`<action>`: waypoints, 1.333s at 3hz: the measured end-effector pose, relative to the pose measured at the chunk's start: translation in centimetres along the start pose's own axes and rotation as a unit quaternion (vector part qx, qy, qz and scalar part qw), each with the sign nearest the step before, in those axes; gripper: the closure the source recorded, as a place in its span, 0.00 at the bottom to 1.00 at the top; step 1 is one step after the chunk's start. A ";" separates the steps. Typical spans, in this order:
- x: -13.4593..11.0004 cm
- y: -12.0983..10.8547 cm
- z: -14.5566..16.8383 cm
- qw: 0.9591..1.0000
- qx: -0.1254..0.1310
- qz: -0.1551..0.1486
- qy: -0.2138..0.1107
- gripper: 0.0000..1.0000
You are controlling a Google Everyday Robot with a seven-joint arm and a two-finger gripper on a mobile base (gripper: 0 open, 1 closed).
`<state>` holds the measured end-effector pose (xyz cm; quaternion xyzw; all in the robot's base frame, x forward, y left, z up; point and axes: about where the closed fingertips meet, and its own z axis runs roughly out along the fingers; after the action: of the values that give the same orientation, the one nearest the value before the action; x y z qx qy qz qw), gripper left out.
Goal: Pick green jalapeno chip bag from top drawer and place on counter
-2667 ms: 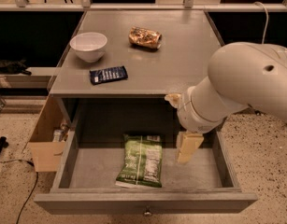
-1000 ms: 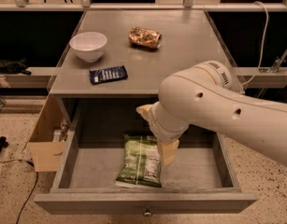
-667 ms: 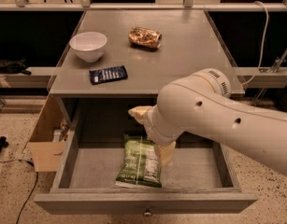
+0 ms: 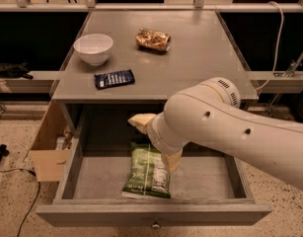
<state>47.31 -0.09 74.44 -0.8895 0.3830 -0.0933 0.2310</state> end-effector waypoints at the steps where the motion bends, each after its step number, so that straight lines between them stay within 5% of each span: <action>1: -0.2 0.4 -0.2 1.000 -0.012 0.003 0.014 0.00; 2: 0.2 1.4 0.3 0.999 -0.019 0.016 0.021 0.00; 3: 3.1 3.9 3.8 0.999 -0.008 0.017 0.042 0.00; 4: 2.9 3.7 3.7 0.999 -0.008 0.013 0.039 0.00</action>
Offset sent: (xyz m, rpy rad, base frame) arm -0.0079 -0.0187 -0.0231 -0.0513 0.0305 -0.0881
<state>48.21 -3.18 69.35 -0.8819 0.4041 -0.1221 0.2097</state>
